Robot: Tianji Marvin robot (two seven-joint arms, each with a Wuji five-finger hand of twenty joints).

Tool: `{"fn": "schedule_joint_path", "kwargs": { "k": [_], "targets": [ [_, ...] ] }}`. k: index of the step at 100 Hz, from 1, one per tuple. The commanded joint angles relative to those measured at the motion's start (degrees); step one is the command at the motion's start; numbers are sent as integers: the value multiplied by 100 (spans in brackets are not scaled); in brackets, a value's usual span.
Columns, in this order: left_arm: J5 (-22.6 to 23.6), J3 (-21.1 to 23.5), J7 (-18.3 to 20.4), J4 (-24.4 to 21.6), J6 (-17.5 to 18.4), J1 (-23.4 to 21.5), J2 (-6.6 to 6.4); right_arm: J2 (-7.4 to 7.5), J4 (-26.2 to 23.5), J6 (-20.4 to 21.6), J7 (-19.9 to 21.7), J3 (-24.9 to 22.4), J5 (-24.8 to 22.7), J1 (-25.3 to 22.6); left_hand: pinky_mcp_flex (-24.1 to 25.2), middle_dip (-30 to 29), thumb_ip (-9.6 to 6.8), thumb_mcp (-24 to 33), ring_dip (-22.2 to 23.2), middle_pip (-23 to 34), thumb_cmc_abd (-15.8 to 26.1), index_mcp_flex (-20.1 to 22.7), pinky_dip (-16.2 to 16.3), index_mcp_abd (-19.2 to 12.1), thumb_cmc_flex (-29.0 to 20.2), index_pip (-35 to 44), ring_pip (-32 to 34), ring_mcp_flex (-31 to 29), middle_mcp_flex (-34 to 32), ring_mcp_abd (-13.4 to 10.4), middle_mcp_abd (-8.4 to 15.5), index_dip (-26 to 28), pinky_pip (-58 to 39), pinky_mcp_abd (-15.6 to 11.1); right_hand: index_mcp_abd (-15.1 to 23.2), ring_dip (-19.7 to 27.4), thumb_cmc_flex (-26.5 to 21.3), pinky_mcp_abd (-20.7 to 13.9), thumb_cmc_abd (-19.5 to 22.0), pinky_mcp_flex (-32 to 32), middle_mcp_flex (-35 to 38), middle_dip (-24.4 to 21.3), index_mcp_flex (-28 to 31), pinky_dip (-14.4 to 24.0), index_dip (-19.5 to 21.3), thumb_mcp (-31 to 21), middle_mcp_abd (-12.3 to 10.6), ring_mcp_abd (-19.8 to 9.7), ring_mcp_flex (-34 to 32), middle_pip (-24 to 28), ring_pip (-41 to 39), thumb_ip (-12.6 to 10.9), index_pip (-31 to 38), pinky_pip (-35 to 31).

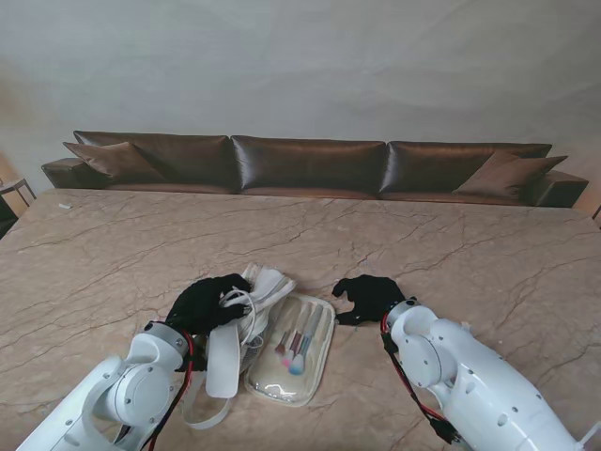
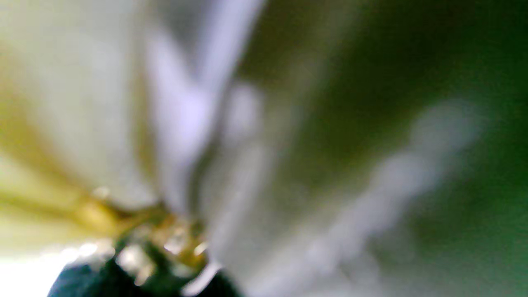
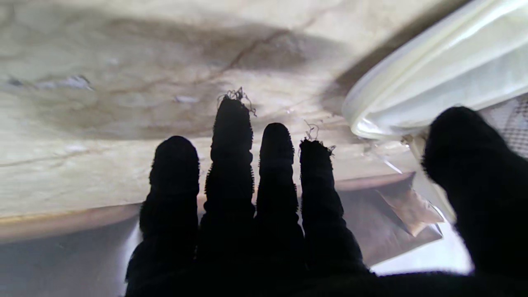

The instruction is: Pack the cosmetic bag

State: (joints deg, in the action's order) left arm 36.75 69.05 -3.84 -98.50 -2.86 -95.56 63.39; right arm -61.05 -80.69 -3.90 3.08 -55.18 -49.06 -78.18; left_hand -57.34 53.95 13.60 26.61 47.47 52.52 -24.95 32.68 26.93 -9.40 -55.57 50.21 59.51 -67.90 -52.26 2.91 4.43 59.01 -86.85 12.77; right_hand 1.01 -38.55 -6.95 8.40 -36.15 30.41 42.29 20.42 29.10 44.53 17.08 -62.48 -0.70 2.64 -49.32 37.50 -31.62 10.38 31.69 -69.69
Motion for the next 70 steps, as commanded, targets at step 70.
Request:
{"fn": "schedule_joint_path", "kwargs": {
  "k": [70],
  "targets": [
    [-345,-10,-302,-286,72,-213,143,-90,447,-492,648,314,1245,443,-147,-163,-266,1108,-147,67,720,813,-31,-405,-753,1440,497,-474,-154,-611,759,368,-280,-38,418,-1371,96,-104,1107,-998,-1184,1976,239,571,666,1715,-273,179,1567,1221,-1357,-364,354,23]
  ]
}}
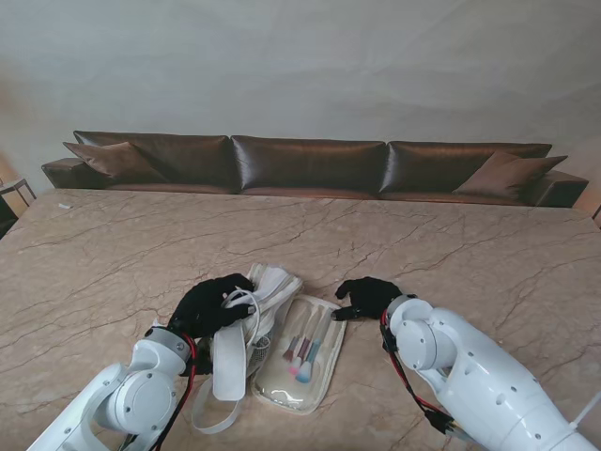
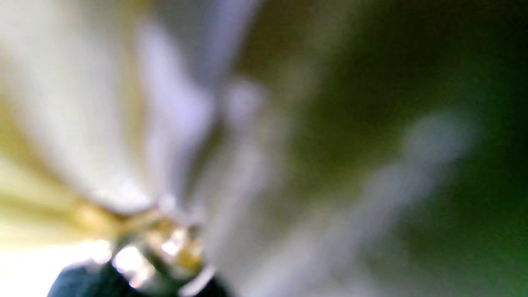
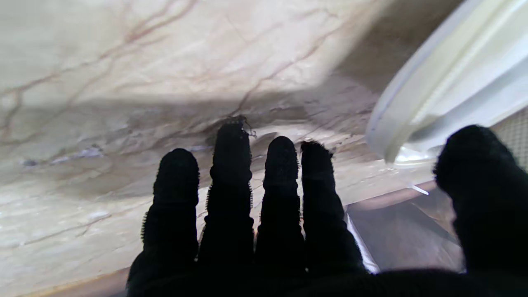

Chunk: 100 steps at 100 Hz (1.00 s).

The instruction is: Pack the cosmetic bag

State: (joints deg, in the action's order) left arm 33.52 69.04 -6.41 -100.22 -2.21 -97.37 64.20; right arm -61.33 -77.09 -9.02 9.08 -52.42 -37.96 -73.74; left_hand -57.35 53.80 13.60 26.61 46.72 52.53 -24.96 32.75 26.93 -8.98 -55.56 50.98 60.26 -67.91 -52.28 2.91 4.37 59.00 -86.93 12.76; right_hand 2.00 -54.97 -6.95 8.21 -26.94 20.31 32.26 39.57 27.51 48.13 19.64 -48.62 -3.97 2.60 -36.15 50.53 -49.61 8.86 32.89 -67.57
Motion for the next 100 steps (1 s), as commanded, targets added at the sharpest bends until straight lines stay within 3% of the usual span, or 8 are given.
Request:
{"fn": "schedule_joint_path", "kwargs": {
  "k": [1,15,23,41,67,100],
  "targets": [
    [-23,-10,-51,-114,4,-31,63,-64,93,17,58,48,162,9,-147,-149,-265,1105,-72,64,721,805,-31,-448,-752,1362,423,-474,-150,-610,770,369,-272,-38,351,272,88,-89,200,25,-180,58,484,229,458,365,60,189,248,-88,442,-220,270,-210],
    [-43,-11,-99,-108,-58,-10,79,-55,174,80,245,180,348,133,-143,-146,-270,1090,-75,63,728,801,-33,-451,-760,1355,413,-472,-148,-606,769,381,-265,-39,641,383,159,-138,479,262,145,-90,1205,406,1002,799,86,254,26,-294,522,-374,669,-539],
    [-80,-20,-113,-94,-108,12,89,-24,141,155,502,179,562,157,-142,-145,-275,1090,-74,65,731,808,-36,-445,-770,1357,412,-471,-150,-594,758,387,-256,-36,805,518,350,-126,649,512,684,-278,1663,415,1249,894,119,342,-335,-457,553,-446,864,-761],
    [-127,-61,-90,-23,-191,82,94,50,-72,360,955,-98,1010,-56,-143,-142,-277,1077,-71,65,734,813,-33,-442,-779,1351,407,-471,-148,-588,751,393,-254,-30,748,997,652,11,804,882,1494,-841,2068,162,1247,1016,325,541,-1027,-909,810,-492,690,-966],
    [-172,-148,-96,53,-220,156,104,243,-194,967,1979,-441,1937,-358,-143,-139,-281,1061,-66,62,746,806,-30,-447,-780,1342,399,-470,-147,-591,761,402,-253,-30,586,1294,665,-62,718,615,1374,-1192,1798,29,969,946,366,476,-846,-1256,1172,-552,206,-868],
    [-165,-232,-46,24,-263,194,95,343,-62,1629,2558,-476,2702,-448,-141,-138,-281,1051,-58,55,734,807,-30,-459,-781,1337,393,-470,-146,-598,765,411,-234,-29,461,1437,509,-52,459,461,1314,-1621,1528,23,646,835,386,383,-752,-1661,1450,-597,-121,-722]
  ]
}}
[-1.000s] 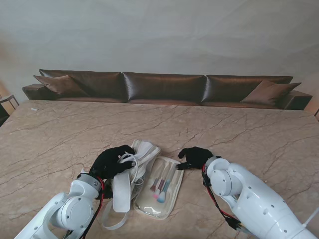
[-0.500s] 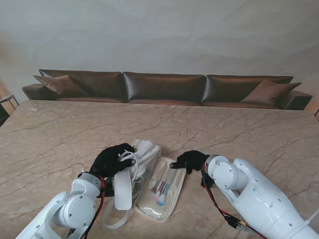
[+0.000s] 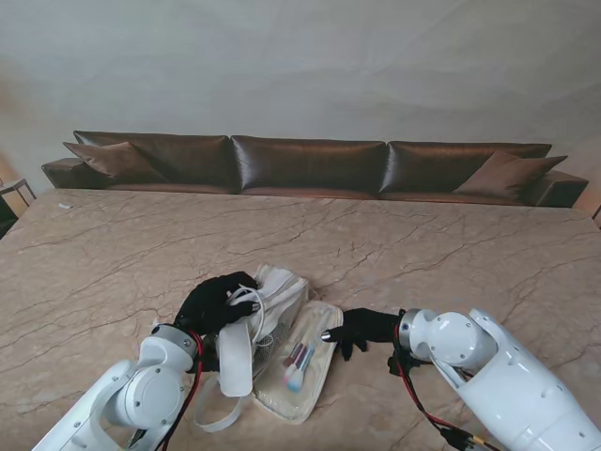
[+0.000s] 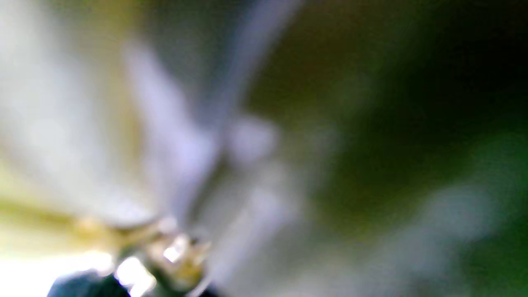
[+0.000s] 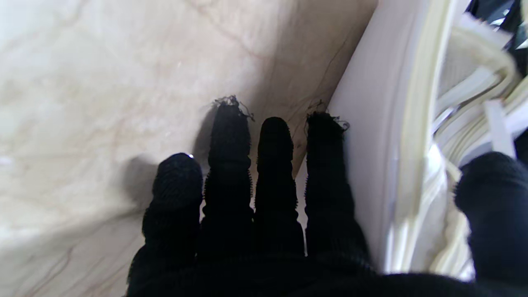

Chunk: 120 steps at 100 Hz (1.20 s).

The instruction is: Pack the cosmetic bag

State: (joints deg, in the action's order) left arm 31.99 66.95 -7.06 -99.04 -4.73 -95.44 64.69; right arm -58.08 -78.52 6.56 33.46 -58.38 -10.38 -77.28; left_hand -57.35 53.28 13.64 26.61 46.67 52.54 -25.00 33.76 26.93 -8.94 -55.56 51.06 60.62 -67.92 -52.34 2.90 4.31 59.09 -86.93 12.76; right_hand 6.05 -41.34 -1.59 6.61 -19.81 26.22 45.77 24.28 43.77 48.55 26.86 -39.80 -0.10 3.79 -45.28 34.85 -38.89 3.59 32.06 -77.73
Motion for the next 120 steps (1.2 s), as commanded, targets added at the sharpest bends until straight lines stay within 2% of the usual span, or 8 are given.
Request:
{"fn": "schedule_joint_path", "kwargs": {
  "k": [1,30,46,54,67,78,107,120],
  "targets": [
    [-11,-26,21,-97,-13,2,46,21,89,106,128,131,-46,-90,-140,-85,-286,1054,-53,55,740,706,-30,-461,-785,1329,357,-470,-140,-594,769,402,-234,-28,67,81,-33,106,-263,-135,-46,-106,-114,-18,-84,-48,-9,251,165,-107,393,-69,-46,301],
    [-200,-75,221,-238,63,-21,22,-31,221,723,-22,405,334,34,-123,-80,-288,1027,-47,45,768,664,-38,-459,-778,1309,342,-462,-126,-515,793,398,-193,56,219,234,-652,106,-210,-297,-151,-278,-474,-31,-164,-279,-155,122,250,-215,698,-193,-101,527],
    [-653,-68,685,-313,119,-35,-34,-103,154,748,-226,392,488,-2,-1,-50,-342,885,31,33,845,560,-86,-437,-839,1291,127,-427,-90,-313,798,334,-19,282,224,190,-608,165,-82,-209,-57,-297,-480,64,-255,-1496,-115,175,155,-80,576,-217,19,446],
    [-806,-72,847,-323,148,-31,-57,-126,125,812,-293,376,563,-16,94,-43,-351,831,76,29,851,498,-62,-419,-842,1263,68,-414,-84,-247,787,293,-24,340,229,178,-570,180,-65,-162,9,-298,-462,68,-271,-1774,-102,185,90,-56,522,-214,49,403],
    [-840,-96,942,-324,192,-22,-78,-137,54,907,-297,330,717,-48,185,-39,-378,730,256,-18,880,369,-13,-391,-868,1242,-93,-410,-79,-182,789,91,-18,383,214,176,-503,201,-100,-166,34,-309,-474,60,-289,-1771,-86,197,69,-61,502,-180,48,399],
    [-841,-93,1082,-346,212,-3,-110,-127,-38,986,-267,282,801,-102,361,-16,-401,594,356,-77,936,294,38,-410,-916,1236,-237,-371,-53,-111,801,16,-17,453,209,173,-389,220,-115,-143,76,-347,-412,60,-317,-1365,-55,215,45,-100,483,-95,54,378],
    [-837,-102,949,-365,199,13,-78,-60,-311,1046,-105,135,838,-262,489,2,-380,516,436,-178,893,226,65,-427,-921,1175,-308,-268,-35,-19,803,-66,-28,497,238,169,-275,347,-249,229,561,-511,162,101,-293,-759,76,358,-384,-220,404,-80,223,118],
    [-961,-96,968,-364,167,43,-68,-92,-369,985,-227,79,815,-322,989,199,-286,266,685,-942,654,-407,315,-322,-517,825,-577,84,-175,256,603,-835,165,692,198,157,-517,432,-303,620,1141,-594,667,133,-281,-842,152,413,-878,-185,247,-80,382,-207]
  ]
}}
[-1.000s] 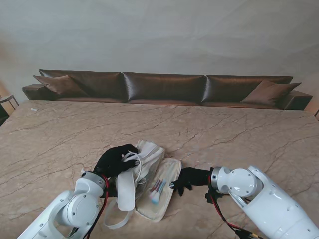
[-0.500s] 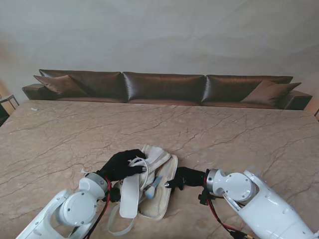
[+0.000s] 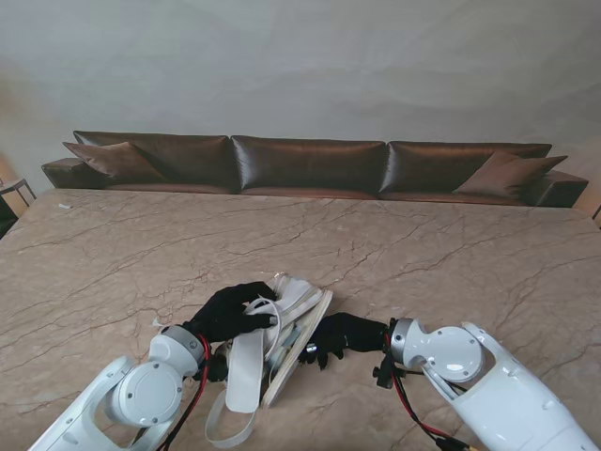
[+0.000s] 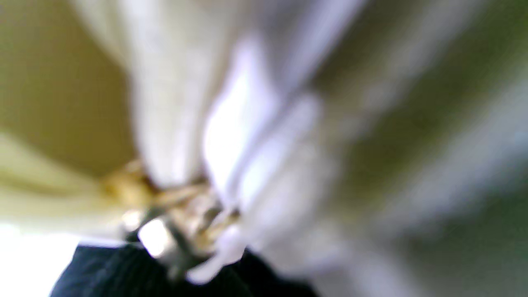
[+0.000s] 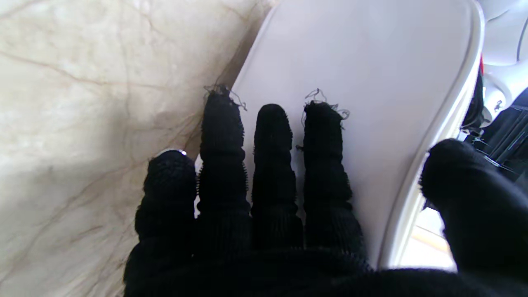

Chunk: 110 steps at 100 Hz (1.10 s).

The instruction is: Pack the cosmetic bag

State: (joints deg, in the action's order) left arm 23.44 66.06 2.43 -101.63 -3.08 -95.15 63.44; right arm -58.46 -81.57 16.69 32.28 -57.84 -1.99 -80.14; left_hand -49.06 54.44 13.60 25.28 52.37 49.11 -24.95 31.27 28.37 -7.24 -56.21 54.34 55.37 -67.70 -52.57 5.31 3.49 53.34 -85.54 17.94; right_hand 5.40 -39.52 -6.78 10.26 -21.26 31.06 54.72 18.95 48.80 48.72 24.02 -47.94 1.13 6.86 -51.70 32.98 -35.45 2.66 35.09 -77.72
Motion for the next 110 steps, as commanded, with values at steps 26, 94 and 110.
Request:
{"fn": "schedule_joint_path", "kwargs": {
  "k": [26,94,110],
  "targets": [
    [-457,105,490,-90,39,57,-18,-127,121,-173,-332,195,-119,80,1851,-119,-605,1028,155,-758,725,-953,659,6,1881,-313,-879,1466,801,607,445,-946,968,336,255,-51,-171,75,-56,212,360,-104,266,45,-42,-618,47,120,-332,76,-254,107,114,-491],
    [1049,1032,867,-650,-42,-675,-208,-188,419,-55,-560,448,-240,259,3234,-3239,-1291,448,-1598,-2789,807,-968,413,1342,3533,-3280,-3375,3332,2617,748,-491,-3468,2699,-324,318,-130,-135,22,-89,114,211,7,178,17,-31,-780,-52,67,-153,201,-416,152,159,-565],
    [1100,1196,1391,-839,-372,-839,-294,-196,428,3,-627,514,-294,299,3026,-3256,-1180,145,-1546,-2620,720,-352,474,1316,3459,-2916,-3137,3023,2035,842,-578,-3386,2325,-221,341,-133,-131,18,-87,124,211,30,176,20,-22,-779,-65,56,-161,212,-438,152,172,-572]
  ]
}}
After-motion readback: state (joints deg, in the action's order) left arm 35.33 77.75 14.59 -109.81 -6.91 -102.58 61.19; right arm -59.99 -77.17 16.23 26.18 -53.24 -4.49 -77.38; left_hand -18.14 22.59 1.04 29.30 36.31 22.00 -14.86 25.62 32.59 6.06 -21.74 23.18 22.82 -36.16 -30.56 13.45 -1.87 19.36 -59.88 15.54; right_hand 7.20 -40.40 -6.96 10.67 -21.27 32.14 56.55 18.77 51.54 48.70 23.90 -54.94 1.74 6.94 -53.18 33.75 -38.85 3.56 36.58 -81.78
